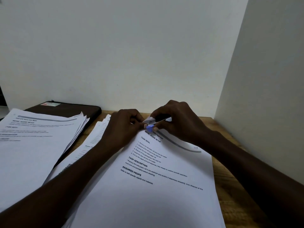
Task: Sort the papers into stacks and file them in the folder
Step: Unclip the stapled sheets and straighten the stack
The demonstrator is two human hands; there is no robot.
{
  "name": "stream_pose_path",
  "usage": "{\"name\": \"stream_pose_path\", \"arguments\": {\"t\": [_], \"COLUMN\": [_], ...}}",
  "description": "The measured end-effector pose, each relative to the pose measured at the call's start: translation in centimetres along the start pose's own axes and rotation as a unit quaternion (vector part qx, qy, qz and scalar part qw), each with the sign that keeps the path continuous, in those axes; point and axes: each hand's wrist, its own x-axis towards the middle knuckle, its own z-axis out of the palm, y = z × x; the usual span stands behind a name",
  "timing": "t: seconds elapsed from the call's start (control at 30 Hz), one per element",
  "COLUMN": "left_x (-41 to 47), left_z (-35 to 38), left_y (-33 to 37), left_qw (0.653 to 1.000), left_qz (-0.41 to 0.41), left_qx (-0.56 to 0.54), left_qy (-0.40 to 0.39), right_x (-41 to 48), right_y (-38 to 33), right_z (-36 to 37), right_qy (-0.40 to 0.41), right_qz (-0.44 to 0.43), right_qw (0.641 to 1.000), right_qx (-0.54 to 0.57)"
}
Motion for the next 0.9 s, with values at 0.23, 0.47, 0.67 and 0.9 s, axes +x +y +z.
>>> {"name": "stream_pose_path", "arguments": {"t": [0.23, 0.47, 0.67, 0.9], "left_x": [0.1, 0.0, -0.4, -0.5], "left_z": [-0.1, 0.0, 0.2, 0.3], "left_y": [-0.1, 0.4, 0.5, 0.9], "left_qw": [1.000, 0.989, 0.997, 0.994], "left_qz": [-0.002, -0.006, 0.033, 0.082], "left_qx": [-0.003, 0.061, 0.034, 0.077], "left_qy": [-0.020, -0.135, -0.061, -0.010], "right_x": [0.0, 0.0, -0.2, -0.2], "right_y": [-0.2, -0.1, -0.3, -0.3], "right_z": [-0.1, 0.0, 0.5, 0.8], "right_qy": [0.000, -0.008, -0.001, 0.034], "right_qz": [0.011, 0.013, -0.007, -0.020], "right_qw": [1.000, 1.000, 1.000, 0.999], "right_qx": [-0.005, -0.015, -0.021, -0.022]}}
